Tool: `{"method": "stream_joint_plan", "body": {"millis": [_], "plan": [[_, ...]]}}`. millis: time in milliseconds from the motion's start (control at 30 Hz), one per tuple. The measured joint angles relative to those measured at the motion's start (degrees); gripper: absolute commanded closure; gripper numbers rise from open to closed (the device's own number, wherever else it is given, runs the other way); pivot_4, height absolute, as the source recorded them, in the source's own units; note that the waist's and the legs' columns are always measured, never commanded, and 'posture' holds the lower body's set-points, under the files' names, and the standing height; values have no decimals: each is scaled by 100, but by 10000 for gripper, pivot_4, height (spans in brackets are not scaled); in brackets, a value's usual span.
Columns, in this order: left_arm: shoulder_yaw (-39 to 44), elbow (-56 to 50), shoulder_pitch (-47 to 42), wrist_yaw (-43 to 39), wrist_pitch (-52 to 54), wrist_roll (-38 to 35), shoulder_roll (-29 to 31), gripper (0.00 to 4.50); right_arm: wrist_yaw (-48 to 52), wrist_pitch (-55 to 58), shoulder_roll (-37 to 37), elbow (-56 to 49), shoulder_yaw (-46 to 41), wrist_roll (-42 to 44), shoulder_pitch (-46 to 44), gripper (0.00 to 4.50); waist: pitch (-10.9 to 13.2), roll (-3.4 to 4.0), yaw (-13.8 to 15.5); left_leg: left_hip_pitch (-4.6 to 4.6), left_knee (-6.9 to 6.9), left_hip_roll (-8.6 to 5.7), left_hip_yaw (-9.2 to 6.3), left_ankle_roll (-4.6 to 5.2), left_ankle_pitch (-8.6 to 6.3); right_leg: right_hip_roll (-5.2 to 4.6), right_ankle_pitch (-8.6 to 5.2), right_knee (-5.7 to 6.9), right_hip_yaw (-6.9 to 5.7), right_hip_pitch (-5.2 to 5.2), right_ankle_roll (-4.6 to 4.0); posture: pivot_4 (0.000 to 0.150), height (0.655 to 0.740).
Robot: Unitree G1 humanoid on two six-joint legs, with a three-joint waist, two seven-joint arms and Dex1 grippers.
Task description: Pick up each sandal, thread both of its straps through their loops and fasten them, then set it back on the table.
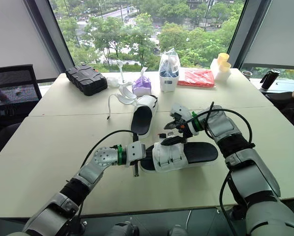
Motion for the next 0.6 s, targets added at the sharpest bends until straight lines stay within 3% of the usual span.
{"method": "stream_joint_plan", "body": {"millis": [400,500,600], "plan": [[2,-4,0,-3,0,0,8,45000,451,1073,324,577,-33,-2,-261,662,-1,11,-5,0,0,-1,2,-1,0,0,0,5,3,-5,-2,1500,7400],[6,-11,12,10,0,0,17,45000,404,1060,452,722,-151,1,-283,13773,-3,16,-10,1,0,-1,2,-1,0,3,5,8,3,-5,8,1500,7400],[6,-21,19,19,0,0,26,45000,351,1068,596,835,-246,7,-314,29984,-5,20,-10,2,0,-1,1,-1,0,9,5,11,3,-8,7,1500,7400]]}}
